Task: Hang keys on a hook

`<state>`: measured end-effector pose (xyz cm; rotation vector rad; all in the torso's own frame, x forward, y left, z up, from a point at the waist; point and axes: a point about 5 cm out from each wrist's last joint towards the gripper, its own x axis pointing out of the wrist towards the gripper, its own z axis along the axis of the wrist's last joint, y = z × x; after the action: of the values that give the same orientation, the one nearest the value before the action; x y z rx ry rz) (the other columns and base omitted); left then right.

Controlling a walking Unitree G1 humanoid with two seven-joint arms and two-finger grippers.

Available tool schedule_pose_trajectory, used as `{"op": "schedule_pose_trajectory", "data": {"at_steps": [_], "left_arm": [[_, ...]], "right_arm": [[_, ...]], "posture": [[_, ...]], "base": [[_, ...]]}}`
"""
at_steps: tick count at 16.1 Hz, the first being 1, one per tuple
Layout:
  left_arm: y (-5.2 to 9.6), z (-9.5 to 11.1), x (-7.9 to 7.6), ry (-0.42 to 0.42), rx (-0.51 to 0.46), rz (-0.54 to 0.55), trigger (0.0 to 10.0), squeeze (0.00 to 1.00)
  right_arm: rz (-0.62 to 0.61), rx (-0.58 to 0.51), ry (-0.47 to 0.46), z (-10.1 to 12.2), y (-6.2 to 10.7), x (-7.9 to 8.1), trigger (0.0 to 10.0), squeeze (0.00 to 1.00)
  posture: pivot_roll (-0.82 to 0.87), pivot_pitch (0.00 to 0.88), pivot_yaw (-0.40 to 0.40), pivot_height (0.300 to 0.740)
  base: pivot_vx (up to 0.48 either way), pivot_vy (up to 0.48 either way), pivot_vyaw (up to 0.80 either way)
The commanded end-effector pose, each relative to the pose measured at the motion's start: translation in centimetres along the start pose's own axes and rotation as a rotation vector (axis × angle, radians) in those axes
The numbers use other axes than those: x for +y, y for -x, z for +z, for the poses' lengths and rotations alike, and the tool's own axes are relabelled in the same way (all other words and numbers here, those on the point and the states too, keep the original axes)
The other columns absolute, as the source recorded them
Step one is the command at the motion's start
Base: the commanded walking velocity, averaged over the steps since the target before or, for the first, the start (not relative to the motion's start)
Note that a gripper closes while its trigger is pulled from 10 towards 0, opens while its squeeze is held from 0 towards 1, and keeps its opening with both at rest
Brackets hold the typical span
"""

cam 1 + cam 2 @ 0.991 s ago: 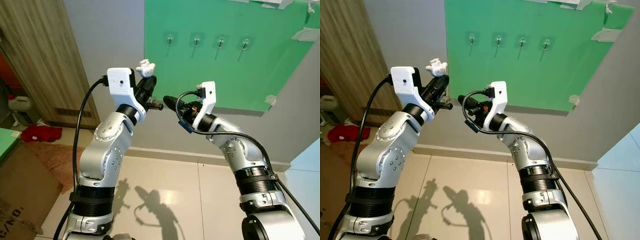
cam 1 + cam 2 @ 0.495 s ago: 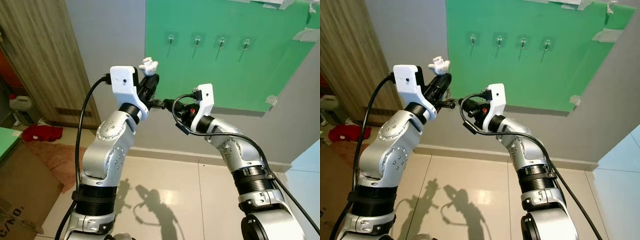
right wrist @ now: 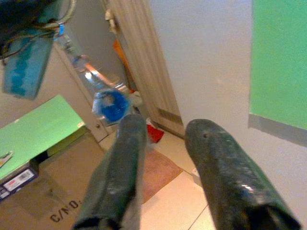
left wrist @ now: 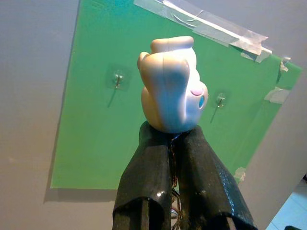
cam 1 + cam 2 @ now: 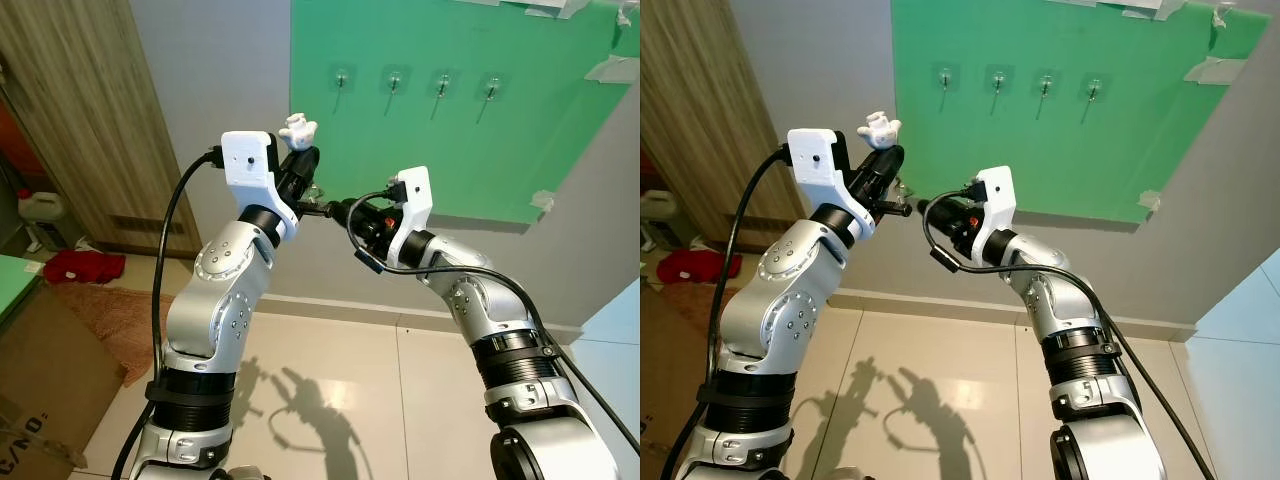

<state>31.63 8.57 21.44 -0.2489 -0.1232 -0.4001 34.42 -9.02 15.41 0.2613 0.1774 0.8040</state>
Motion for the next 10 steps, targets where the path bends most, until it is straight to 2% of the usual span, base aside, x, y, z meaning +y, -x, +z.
{"op": "schedule_pose_trajectory", "data": {"at_steps": [1,10], "left_arm": [[-0.3,0.4,-0.3,-0.01,-0.015,-0.004,10.0,0.0],[-0.4,0.2,-0.2,-0.021,-0.006,-0.005,10.0,0.0]], "right_arm": [[0.015,0.007,0.03,0.2,0.3,0.1,10.0,1.0],[0.15,0.059,0.043,0.0,1.1,1.2,10.0,1.0]], "posture": [[0.03,0.0,-0.038,0.74],[0.03,0.0,-0.035,0.74]], "base": [[0.0,0.0,0.0],[0.0,0.0,0.0]]}}
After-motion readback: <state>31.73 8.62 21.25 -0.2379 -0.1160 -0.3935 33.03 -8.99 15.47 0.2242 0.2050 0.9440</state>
